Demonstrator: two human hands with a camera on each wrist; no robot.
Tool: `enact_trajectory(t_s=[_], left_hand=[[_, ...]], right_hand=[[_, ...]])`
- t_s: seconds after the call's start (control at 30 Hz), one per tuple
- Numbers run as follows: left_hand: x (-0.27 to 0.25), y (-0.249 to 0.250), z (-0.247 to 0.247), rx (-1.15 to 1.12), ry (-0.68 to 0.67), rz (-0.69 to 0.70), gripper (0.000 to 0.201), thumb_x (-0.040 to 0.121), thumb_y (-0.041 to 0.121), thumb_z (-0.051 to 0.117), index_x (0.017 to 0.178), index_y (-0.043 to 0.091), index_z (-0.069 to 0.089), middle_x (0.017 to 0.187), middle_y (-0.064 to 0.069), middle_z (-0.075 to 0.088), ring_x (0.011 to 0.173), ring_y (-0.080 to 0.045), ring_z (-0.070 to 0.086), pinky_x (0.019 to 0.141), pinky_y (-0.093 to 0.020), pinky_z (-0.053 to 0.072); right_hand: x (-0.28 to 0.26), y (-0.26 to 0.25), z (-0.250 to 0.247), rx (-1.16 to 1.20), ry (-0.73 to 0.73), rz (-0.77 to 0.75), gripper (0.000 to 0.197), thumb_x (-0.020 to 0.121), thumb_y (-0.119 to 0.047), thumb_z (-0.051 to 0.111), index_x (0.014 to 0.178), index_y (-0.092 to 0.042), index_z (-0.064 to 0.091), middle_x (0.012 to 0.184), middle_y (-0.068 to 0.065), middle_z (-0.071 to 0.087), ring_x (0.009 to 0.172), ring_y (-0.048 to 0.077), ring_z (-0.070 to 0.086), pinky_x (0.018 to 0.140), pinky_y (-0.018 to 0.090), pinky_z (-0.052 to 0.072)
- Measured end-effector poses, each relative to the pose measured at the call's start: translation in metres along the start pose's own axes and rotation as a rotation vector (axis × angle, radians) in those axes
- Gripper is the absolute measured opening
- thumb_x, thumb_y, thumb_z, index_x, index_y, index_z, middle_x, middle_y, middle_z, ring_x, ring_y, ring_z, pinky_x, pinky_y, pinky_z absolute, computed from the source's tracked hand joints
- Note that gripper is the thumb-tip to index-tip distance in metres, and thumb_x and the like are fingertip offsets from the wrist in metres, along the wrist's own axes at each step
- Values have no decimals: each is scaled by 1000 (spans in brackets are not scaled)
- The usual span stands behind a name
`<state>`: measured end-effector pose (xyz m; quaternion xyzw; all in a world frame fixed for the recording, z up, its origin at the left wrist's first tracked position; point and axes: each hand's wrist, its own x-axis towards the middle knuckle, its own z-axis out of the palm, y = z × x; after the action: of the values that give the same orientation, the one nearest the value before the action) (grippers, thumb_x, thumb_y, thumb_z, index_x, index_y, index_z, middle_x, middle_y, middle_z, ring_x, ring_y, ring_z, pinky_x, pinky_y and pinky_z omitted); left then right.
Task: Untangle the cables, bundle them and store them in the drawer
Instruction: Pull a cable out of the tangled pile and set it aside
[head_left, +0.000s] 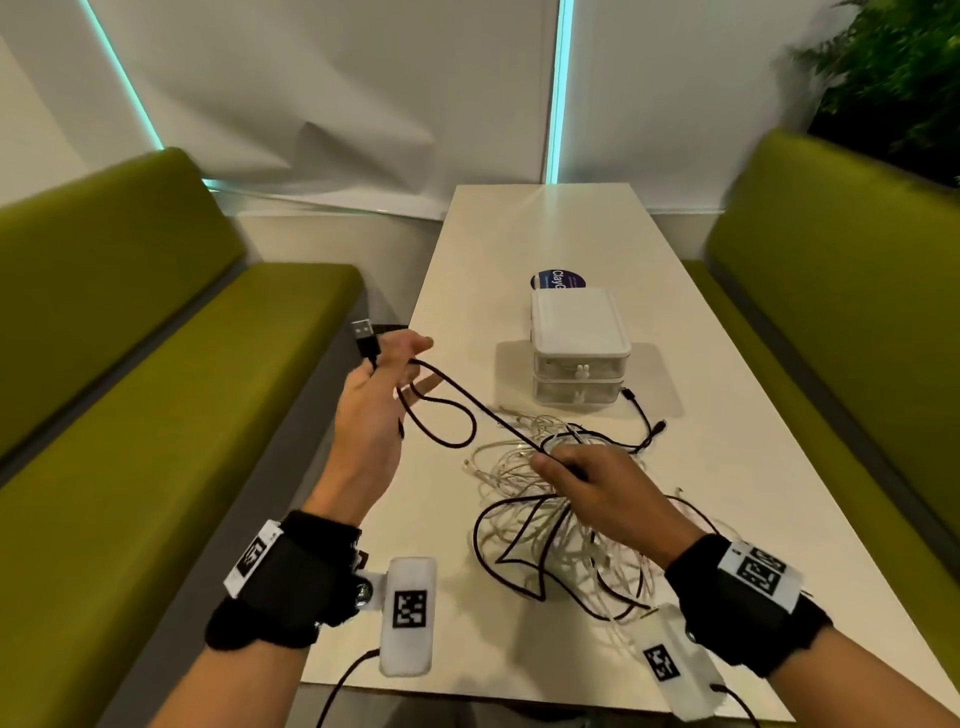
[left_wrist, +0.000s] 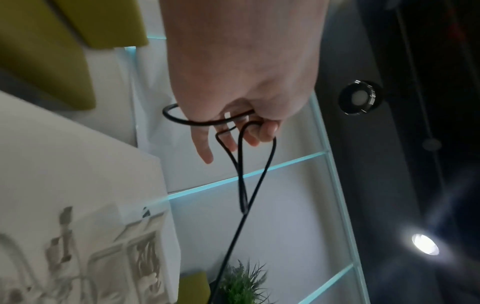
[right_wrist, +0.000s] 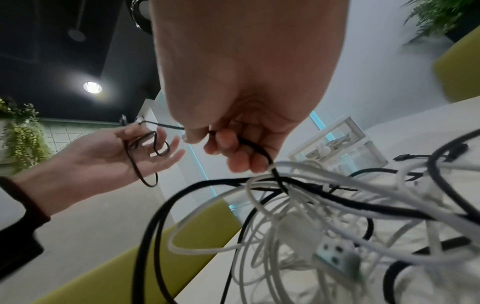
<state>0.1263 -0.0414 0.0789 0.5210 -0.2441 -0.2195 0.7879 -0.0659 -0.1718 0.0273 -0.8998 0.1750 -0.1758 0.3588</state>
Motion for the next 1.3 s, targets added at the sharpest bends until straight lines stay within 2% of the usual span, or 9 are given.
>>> enact_trajectory(t_s=[0.17,0.33,0.53,0.67,0.77,0.87,1.0,1.13,1.3], left_hand=[[0,-18,-17,801,-33,-60,31,103,35,38,94,22,65,105,-1,64,95,-17,57,88,-46,46],[-15,-8,-12,1483,-247,-14,34,105,34,29,133,27,47,80,-4,55,77,-31,52,75,-41,39],[-30,-17,28,1289,-474,220,30,102,30,41,128,27,56,118,-2,65,108,-25,59,90,-40,46],[-44,-51,32,1366,-720,126,22,100,34,39,98,20,57,95,-1,60,92,-28,60,79,-44,46],[-42,-53,28,1371,-637,163,29,97,35,39,88,17,60,86,-3,69,84,-27,62,75,-44,48],[-36,-35,30,1248,-539,248,28,98,30,47,83,16,66,67,1,67,72,-16,61,83,-34,43],[-34,7,43,837,-404,305,37,96,41,51,67,25,66,38,6,36,39,-11,30,46,-26,22],[-8,40,25,552,-149,398,43,98,41,45,63,29,66,48,-7,40,47,-30,31,46,-35,24],[21,3,-19,1213,-112,323,29,100,30,47,79,21,65,69,-2,63,67,-24,62,61,-35,44]], right_hand=[[-4,5,6,-156,6,59,55,99,-49,39,61,-11,40,51,-1,39,50,14,36,53,32,30],[-2,3,13,-454,-60,311,46,101,-46,37,66,-18,46,65,1,48,68,24,49,61,32,35],[2,-13,23,-438,25,200,42,101,-43,41,81,-14,64,79,11,67,76,31,63,59,31,41],[-2,-18,15,-321,27,154,22,93,-15,49,84,-17,70,71,-6,66,56,10,49,51,19,30],[-9,-16,13,-175,7,107,22,96,-23,55,78,-25,68,49,-23,52,51,-3,51,53,14,33],[-9,-6,18,-108,0,88,35,92,-41,61,63,-24,52,47,-8,45,51,8,46,49,19,30],[0,6,21,-108,-28,149,40,90,-41,64,63,-15,51,52,-3,47,50,11,42,56,30,36],[-1,15,17,-70,28,215,42,97,-43,52,63,-19,49,55,-1,56,49,9,48,56,34,39],[-5,15,15,-115,67,160,18,100,-28,51,95,-34,67,78,-30,66,78,-2,63,63,9,37]])
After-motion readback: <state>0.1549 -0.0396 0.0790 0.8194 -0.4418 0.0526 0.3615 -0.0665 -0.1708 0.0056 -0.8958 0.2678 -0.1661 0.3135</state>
